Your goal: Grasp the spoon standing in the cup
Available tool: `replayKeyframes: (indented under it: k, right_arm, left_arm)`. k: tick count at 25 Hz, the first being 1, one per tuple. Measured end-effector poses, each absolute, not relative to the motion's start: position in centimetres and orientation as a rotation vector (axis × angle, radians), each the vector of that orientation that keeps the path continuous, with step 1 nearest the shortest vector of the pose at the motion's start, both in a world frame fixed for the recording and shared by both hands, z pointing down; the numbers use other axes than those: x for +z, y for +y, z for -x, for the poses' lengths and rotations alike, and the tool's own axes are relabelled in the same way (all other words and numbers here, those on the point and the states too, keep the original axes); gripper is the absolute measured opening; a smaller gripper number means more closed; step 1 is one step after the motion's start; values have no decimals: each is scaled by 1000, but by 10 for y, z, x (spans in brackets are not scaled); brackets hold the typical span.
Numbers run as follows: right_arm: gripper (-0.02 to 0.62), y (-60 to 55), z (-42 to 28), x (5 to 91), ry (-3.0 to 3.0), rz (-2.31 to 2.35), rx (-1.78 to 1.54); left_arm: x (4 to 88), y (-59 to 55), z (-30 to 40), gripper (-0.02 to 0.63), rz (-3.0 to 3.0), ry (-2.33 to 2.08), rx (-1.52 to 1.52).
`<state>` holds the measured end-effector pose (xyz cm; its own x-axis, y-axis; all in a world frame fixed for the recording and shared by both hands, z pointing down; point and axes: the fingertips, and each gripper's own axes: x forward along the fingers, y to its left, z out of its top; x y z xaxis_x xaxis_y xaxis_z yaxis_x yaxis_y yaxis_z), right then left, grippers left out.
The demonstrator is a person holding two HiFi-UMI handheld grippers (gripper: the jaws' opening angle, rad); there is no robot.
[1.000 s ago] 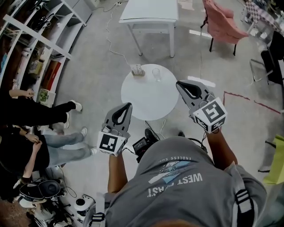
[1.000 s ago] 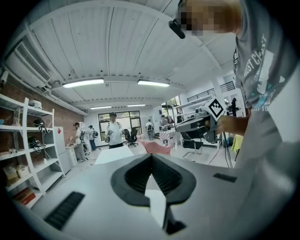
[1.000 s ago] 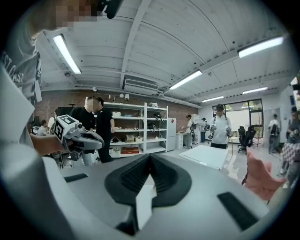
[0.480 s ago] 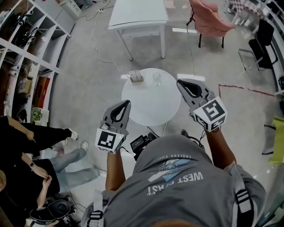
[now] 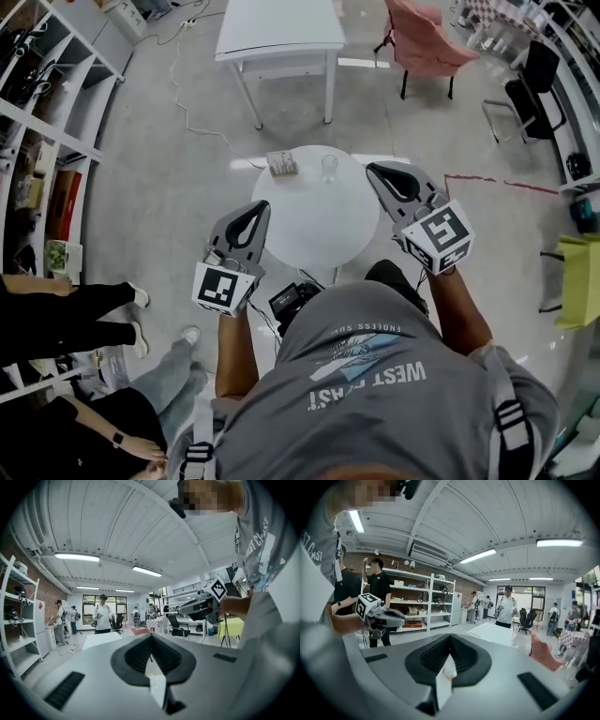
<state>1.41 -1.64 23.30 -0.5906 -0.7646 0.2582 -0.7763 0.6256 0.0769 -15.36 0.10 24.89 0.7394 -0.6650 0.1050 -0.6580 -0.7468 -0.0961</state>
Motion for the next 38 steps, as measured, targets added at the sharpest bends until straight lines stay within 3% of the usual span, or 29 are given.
replayKeyframes:
  k: [15,27,38]
  right_arm:
    - [2,-107,14,277,-2656,-973,124]
    - [2,-170,-16,320,-2720,-769,189]
    - [3,-203,6,390,-2625,-786,311]
  left_arm:
    - [283,-47,180,5,2812,1379,-307]
    - [303,-80,135,3,2733,1637,-408]
    - [344,-97,154,3,2819,1633,-465]
